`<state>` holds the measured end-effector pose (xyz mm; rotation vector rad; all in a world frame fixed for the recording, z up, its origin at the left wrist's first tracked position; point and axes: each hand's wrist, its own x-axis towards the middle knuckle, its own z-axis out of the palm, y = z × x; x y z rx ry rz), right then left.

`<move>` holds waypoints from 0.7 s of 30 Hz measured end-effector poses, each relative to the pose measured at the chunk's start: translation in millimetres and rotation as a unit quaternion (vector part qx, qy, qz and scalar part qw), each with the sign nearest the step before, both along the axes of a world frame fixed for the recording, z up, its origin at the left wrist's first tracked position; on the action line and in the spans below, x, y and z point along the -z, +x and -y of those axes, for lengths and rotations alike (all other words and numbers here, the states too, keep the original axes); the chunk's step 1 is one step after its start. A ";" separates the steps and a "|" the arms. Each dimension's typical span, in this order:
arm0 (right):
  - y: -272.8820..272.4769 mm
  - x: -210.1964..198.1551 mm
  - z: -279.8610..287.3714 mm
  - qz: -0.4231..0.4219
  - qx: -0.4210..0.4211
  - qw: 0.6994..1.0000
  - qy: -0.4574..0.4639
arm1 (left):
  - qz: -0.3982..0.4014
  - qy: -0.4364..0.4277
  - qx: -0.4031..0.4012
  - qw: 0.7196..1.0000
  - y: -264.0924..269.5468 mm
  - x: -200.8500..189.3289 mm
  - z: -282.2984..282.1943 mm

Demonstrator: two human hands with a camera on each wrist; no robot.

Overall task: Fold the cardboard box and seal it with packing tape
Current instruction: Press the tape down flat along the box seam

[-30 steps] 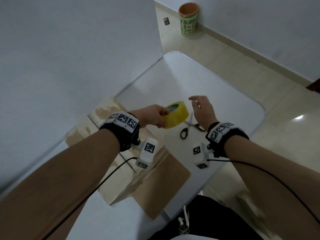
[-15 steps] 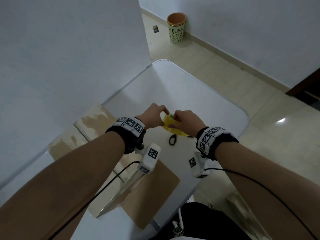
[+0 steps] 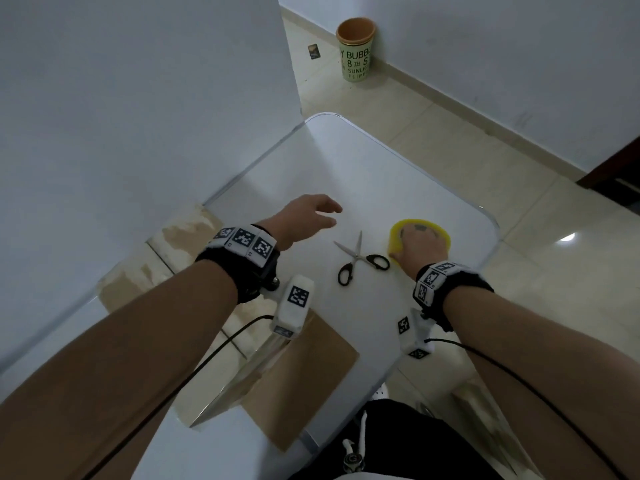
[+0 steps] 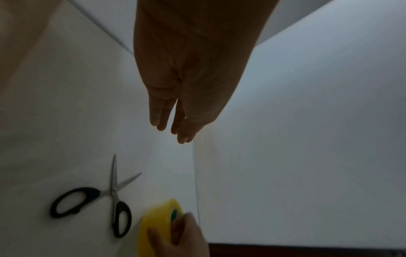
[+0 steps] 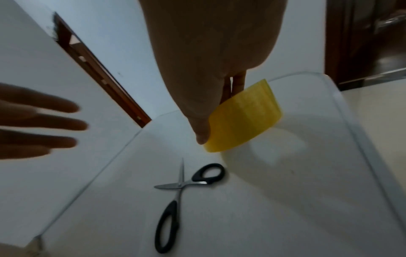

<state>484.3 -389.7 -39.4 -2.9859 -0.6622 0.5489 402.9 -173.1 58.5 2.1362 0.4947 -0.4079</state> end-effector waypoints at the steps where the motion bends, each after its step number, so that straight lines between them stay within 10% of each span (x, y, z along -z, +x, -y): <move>1: -1.2 3.5 2.5 -0.012 0.019 1.000 0.001 | 0.007 -0.014 -0.022 1.000 -8.1 -2.7 -5.6; 5: -11.4 3.5 -5.0 -0.023 0.063 0.997 0.028 | 0.032 -0.007 -0.070 0.997 -48.9 -9.3 -24.4; 8: -24.6 -12.7 -29.6 -0.088 0.070 0.970 0.216 | 0.060 0.018 -0.093 0.994 -84.8 -12.4 -35.1; 13: -78.1 -42.3 -58.5 -0.486 0.159 0.772 0.377 | 0.085 0.084 -0.133 0.984 -151.0 -13.6 -38.8; 21: -135.3 -25.8 -63.0 -0.599 0.250 0.617 0.445 | 0.113 0.164 -0.029 0.980 -235.2 3.4 -22.8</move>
